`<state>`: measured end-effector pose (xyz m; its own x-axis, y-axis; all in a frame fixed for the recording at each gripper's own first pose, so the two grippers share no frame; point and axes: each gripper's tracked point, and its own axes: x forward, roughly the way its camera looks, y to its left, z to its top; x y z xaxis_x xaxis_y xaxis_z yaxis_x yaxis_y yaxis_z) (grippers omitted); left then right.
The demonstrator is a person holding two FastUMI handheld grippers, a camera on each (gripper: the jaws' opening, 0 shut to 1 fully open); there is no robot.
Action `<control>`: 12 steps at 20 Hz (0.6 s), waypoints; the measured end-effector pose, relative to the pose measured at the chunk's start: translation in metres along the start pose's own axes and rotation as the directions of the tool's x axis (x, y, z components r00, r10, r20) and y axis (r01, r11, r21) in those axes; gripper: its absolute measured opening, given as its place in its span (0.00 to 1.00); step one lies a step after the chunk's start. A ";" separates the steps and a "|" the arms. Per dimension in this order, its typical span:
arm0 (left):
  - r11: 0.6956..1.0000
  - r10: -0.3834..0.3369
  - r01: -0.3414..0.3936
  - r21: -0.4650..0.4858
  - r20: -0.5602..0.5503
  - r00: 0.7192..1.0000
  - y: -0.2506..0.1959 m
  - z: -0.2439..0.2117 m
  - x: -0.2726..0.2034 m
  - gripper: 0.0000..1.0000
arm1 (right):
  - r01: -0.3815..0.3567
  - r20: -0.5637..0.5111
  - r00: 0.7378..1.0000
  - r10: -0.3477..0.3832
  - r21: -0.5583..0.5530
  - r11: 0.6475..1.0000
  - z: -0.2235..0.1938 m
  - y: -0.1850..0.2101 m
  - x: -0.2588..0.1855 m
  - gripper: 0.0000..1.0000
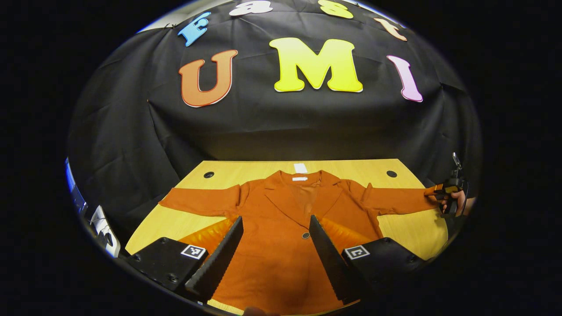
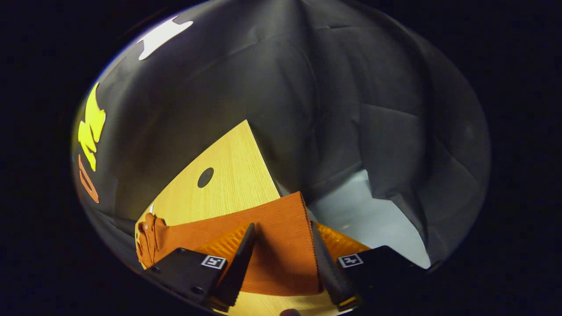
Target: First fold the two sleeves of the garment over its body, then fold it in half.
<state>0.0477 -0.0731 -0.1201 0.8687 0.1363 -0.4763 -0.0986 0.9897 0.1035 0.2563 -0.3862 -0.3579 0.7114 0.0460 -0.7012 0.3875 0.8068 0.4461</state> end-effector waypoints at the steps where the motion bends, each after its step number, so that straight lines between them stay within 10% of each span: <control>1: 1.000 -0.004 0.004 -0.001 0.004 1.000 -0.001 0.001 0.000 0.99 | 0.024 0.003 1.000 -0.024 -0.021 0.999 0.002 -0.002 0.000 0.67; 5: 1.000 -0.009 0.009 -0.021 0.011 1.000 0.002 0.000 0.002 0.99 | 0.080 0.030 0.996 -0.079 -0.030 0.996 0.015 -0.007 -0.024 0.06; 12: 0.998 -0.009 0.012 -0.065 0.048 0.999 0.026 -0.003 -0.004 0.98 | 0.018 0.057 0.998 -0.015 -0.048 0.999 0.027 0.055 -0.075 0.04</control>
<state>0.0406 -0.0477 -0.1179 0.8919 0.1249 -0.4346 -0.1191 0.9920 0.0406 0.2407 -0.3611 -0.2656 0.7375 0.0003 -0.6753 0.3719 0.8346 0.4065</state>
